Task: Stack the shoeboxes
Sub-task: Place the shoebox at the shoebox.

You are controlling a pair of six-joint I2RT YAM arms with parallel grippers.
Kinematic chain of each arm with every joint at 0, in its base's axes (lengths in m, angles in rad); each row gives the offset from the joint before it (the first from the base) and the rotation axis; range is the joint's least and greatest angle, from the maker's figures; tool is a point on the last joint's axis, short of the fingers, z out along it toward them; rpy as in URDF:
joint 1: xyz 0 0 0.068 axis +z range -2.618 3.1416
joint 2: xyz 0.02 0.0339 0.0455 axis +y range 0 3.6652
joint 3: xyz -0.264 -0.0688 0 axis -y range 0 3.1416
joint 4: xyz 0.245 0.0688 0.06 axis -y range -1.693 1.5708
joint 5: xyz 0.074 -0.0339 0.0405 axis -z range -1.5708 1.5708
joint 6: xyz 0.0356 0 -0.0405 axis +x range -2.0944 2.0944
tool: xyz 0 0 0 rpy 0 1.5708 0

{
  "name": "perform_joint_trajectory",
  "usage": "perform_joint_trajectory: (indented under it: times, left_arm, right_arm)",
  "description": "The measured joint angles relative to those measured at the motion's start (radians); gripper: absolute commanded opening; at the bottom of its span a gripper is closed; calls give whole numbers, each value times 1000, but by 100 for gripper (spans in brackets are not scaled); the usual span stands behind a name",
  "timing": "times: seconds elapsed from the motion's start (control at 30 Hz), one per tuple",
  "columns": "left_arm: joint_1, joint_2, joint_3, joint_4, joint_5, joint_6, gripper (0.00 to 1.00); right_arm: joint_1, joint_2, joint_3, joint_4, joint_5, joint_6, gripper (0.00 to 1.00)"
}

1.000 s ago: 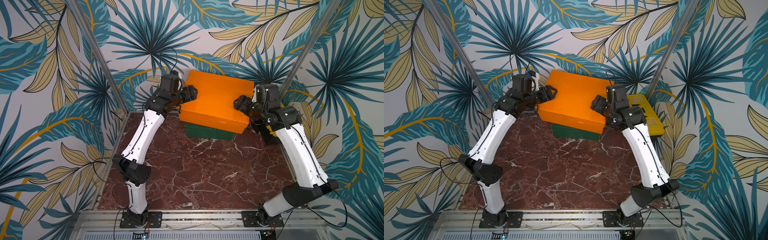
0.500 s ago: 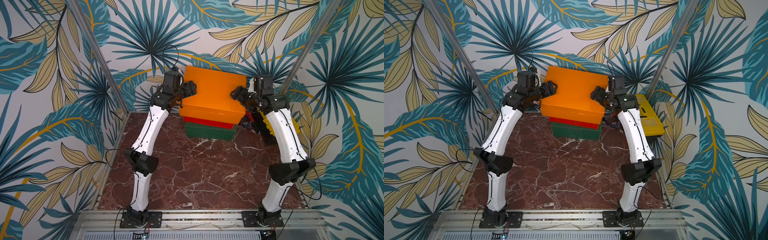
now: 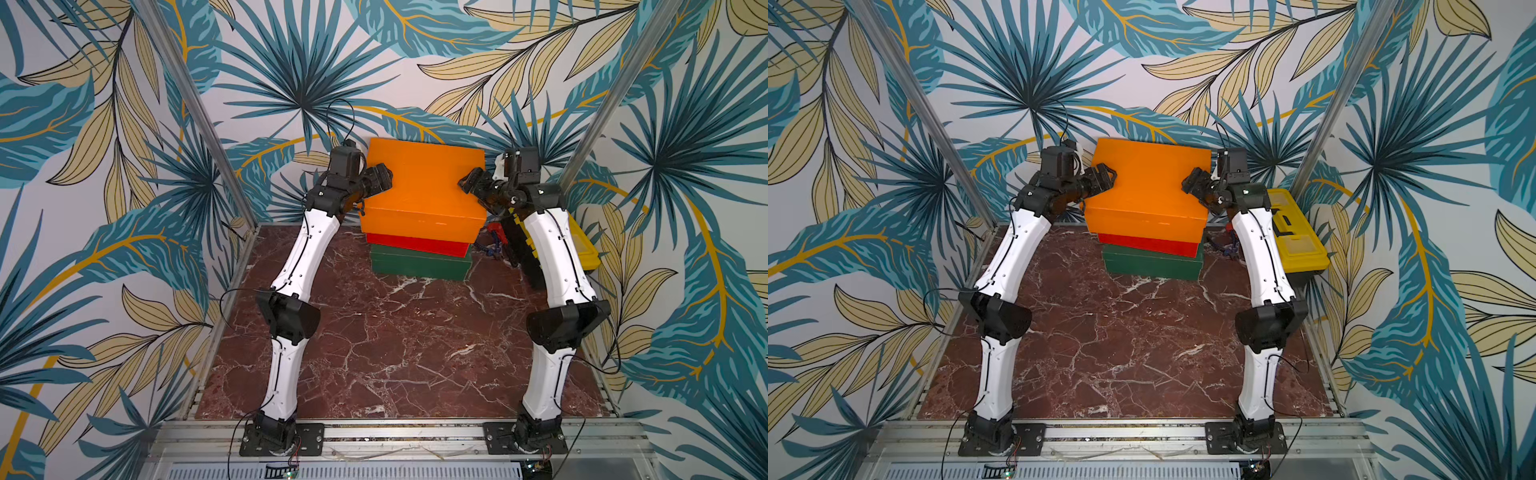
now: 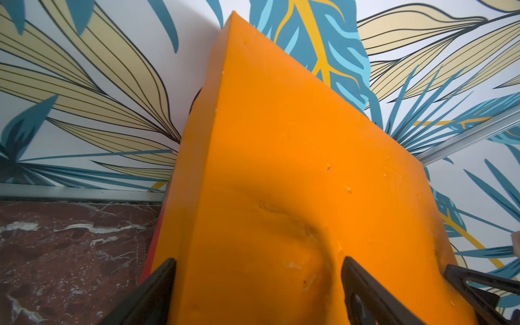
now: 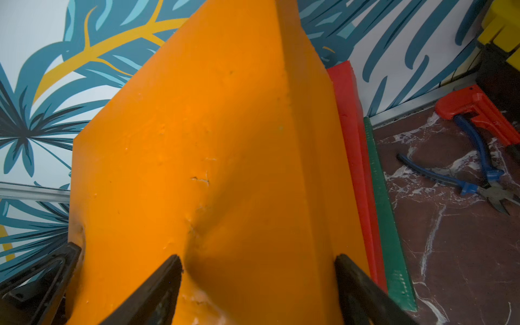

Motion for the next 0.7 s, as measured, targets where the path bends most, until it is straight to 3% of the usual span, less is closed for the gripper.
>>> perform_joint_trajectory:
  times: [0.13, 0.7]
  left_arm:
    - [0, 2, 0, 20, 34, -11, 100]
    - [14, -2, 0, 53, 142, -26, 100]
  right_arm:
    - [-14, 0, 0, 18, -29, 7, 99]
    - [-90, -20, 48, 51, -146, 7, 99]
